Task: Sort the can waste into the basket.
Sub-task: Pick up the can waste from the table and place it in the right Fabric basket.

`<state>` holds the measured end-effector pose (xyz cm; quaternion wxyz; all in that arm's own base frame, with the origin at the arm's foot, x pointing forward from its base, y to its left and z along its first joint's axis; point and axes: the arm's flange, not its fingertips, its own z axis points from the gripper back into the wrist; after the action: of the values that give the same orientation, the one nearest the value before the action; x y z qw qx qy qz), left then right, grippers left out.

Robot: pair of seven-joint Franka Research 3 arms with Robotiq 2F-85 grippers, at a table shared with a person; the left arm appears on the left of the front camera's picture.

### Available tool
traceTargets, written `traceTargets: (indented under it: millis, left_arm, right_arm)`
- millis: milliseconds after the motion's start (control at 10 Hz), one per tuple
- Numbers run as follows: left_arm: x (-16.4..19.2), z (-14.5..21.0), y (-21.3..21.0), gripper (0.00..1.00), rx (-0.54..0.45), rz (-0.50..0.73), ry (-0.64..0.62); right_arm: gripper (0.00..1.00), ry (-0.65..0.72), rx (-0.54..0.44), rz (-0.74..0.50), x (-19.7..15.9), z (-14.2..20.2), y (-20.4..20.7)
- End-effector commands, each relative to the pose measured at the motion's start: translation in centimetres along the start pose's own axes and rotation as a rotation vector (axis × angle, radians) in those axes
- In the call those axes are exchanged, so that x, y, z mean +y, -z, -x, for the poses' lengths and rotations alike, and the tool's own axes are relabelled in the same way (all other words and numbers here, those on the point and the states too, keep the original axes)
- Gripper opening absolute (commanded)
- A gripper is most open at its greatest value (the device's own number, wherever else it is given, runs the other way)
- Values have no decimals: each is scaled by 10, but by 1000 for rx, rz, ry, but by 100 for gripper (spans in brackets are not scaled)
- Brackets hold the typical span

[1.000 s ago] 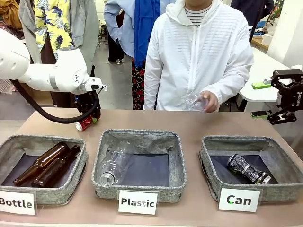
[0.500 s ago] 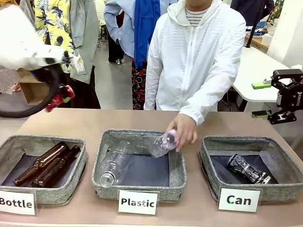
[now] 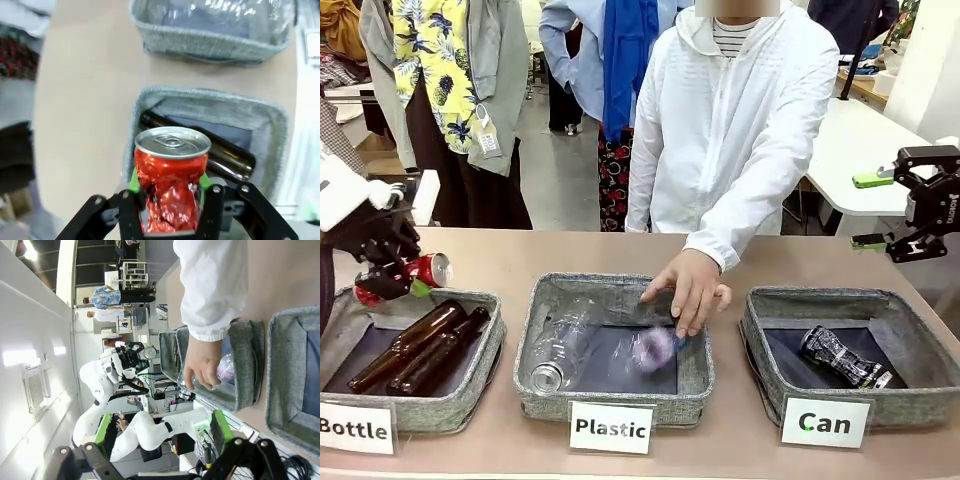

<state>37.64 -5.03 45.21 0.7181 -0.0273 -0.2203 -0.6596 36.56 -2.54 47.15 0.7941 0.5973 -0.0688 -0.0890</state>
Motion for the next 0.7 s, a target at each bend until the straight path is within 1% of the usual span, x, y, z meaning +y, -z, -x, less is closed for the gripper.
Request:
traceTargets:
  millis: [0,100,200,300,400,500,600]
  left_arm:
    - [4,5,0,0,26,22,-94]
    - [4,5,0,0,26,22,-94]
    - [2,-1,0,43,-6,1,4]
    - [34,-7,38,43,-198,180,174]
    - [35,-41,54,43,-230,179,237]
    - [31,-76,57,43,-274,173,309]
    - [31,-115,50,43,-277,150,355]
  right_arm:
    - [100,-22,7,2,0,0,-3]
    - [100,-22,7,2,0,0,-3]
    - [100,-22,7,2,0,0,-3]
    - [100,-22,7,2,0,0,-3]
    - [100,-22,7,2,0,0,-3]
    - [100,-22,7,2,0,0,-3]
    - [100,-22,7,2,0,0,-3]
